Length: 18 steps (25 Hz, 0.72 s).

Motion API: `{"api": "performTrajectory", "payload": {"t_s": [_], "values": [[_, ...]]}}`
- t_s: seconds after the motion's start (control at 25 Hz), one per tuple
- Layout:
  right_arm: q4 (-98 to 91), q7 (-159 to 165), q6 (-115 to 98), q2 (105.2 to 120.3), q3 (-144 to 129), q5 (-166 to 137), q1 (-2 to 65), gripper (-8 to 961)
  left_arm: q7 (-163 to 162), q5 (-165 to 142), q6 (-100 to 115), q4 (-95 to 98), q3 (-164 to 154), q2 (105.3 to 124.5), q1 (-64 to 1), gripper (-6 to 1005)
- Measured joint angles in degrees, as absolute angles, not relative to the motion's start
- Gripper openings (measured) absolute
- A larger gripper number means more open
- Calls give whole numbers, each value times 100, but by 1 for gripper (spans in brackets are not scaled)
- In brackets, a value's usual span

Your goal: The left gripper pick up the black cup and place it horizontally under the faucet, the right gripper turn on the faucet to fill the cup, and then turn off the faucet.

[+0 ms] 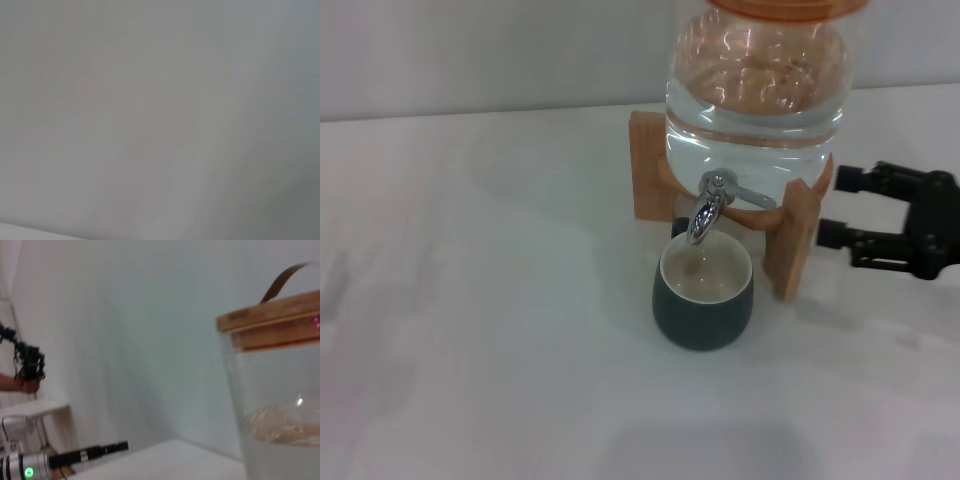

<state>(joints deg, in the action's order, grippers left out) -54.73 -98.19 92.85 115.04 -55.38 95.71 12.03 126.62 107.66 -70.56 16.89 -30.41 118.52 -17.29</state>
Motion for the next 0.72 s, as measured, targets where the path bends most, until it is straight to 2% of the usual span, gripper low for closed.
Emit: {"api": "performTrajectory", "payload": {"t_s": [0.72], "values": [[-5759,-9494,8616,11499,-6718,9534,1458,824,12681,10800,-7006,1697,-3041,11844,-1684,573]]}}
